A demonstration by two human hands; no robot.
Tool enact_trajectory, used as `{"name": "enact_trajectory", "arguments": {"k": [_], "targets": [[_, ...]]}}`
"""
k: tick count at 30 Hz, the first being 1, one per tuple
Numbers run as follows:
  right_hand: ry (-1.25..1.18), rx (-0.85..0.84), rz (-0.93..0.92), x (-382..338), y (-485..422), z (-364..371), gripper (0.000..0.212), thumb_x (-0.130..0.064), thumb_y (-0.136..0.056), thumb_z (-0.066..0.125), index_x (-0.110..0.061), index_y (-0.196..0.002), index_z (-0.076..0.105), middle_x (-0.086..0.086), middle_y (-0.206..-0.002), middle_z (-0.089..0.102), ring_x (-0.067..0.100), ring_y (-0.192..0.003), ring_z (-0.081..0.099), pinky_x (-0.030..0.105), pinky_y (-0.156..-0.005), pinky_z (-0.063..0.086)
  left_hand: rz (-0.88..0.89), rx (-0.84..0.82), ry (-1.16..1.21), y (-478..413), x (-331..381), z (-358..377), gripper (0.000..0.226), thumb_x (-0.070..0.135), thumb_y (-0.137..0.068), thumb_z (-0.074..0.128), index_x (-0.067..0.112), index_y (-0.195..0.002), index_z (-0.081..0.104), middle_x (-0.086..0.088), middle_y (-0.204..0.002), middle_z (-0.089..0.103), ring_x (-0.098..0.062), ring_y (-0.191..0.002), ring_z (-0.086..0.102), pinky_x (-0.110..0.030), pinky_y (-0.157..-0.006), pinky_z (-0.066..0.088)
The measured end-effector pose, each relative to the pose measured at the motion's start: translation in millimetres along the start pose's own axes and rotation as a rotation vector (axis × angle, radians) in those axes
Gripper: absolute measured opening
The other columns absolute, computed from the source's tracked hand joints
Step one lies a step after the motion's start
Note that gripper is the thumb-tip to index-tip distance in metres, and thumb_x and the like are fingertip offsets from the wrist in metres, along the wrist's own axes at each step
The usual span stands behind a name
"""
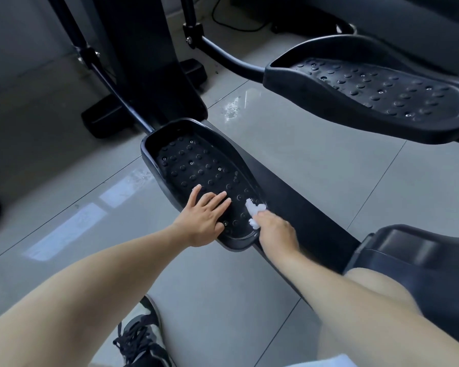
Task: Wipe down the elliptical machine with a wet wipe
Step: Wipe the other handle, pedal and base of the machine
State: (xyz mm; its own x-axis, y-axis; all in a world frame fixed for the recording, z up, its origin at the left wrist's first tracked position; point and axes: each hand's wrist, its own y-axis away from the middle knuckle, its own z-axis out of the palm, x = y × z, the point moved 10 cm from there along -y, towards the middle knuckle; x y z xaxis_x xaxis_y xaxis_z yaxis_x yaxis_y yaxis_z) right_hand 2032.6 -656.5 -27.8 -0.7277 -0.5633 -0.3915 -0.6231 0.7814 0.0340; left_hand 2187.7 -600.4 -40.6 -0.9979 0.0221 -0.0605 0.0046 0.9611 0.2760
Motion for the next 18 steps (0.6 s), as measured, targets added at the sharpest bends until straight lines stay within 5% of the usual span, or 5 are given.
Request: {"name": "enact_trajectory", "arguments": {"k": [6, 10, 13, 18], "targets": [[-0.158, 0.005, -0.193, -41.3, 43.0, 27.4, 0.038, -0.028, -0.1, 0.034, -0.02, -0.11, 0.07, -0.011, -0.107, 0.067, 0.01, -0.111, 0.056, 0.03, -0.075, 0.053, -0.044, -0.007, 0.007, -3.5, -0.1, -1.0, 0.085, 0.05, -0.083, 0.0, 0.025, -0.163, 0.017, 0.003, -0.17, 0.013, -0.022, -0.151, 0.017, -0.054, -0.118, -0.023], [-0.074, 0.068, -0.134, -2.4, 18.6, 10.6, 0.023, -0.02, -0.097, 0.051, -0.023, -0.1, 0.073, -0.006, -0.107, 0.064, 0.005, -0.101, 0.054, 0.025, -0.08, 0.044, 0.019, -0.008, 0.013, -3.3, 15.5, -1.4, 0.077, 0.049, -0.091, 0.021, 0.024, -0.163, 0.016, 0.001, -0.17, 0.011, -0.023, -0.152, 0.013, -0.054, -0.117, -0.024], [0.008, 0.165, 0.036, 37.0, 7.3, -15.5, 0.023, -0.016, -0.097, 0.056, -0.031, -0.092, 0.072, -0.008, -0.104, 0.06, -0.007, -0.09, 0.054, 0.023, -0.084, 0.044, 0.076, -0.019, 0.093, -1.3, 33.5, 7.9, 0.077, 0.048, -0.089, 0.018, 0.025, -0.163, 0.018, 0.002, -0.17, 0.011, -0.024, -0.152, 0.015, -0.052, -0.119, -0.021], [-0.233, 0.179, 0.173, 50.1, 22.9, -5.7, 0.024, 0.001, -0.094, 0.06, -0.005, -0.108, 0.077, 0.009, -0.107, 0.067, 0.03, -0.1, 0.053, 0.037, -0.089, 0.046, 0.055, 0.028, 0.129, 0.2, 36.3, 9.8, 0.08, 0.048, -0.086, 0.012, 0.022, -0.161, 0.025, 0.001, -0.169, 0.017, -0.027, -0.149, 0.021, -0.051, -0.12, -0.014]]}}
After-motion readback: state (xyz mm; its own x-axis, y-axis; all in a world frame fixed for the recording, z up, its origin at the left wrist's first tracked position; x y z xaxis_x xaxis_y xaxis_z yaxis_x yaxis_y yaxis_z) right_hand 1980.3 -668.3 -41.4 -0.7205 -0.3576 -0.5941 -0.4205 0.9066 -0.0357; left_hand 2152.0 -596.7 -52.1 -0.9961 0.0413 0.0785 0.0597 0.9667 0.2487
